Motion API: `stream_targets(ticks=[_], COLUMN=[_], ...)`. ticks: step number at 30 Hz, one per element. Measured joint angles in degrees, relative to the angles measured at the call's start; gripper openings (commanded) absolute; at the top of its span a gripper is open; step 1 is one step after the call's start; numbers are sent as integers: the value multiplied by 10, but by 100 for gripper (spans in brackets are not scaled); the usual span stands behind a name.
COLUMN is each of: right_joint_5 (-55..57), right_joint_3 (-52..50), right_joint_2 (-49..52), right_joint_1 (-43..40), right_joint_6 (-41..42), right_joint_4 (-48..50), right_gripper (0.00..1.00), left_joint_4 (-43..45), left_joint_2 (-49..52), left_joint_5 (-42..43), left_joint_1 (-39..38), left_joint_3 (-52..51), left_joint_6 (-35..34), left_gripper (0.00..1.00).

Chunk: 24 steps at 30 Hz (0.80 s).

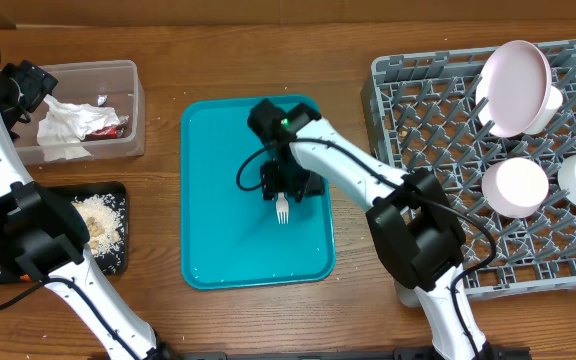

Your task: Sort waste into correct bins and load items into the dishwasher rack

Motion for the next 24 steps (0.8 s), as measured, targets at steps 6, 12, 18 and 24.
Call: stream_targets(ticks=[6, 12, 18, 24], right_joint_5=[-28, -33, -33, -9], right_joint_3=[-49, -53, -49, 2], right_joint_2=[-16, -16, -16, -81], right_joint_1=[12, 45, 37, -46], right_joint_6=[0, 3, 2, -46], right_joint_4=[48, 64, 41, -34], right_gripper=[55, 18, 4, 4], left_joint_4=[0, 0, 0, 0], left_joint_2=[0, 0, 0, 0], left_joint_5=[0, 0, 0, 0], left_joint_1=[0, 0, 0, 0], left_joint_3=[0, 0, 0, 0], left_joint_6=[0, 0, 0, 0], left_gripper=[100, 100, 100, 100])
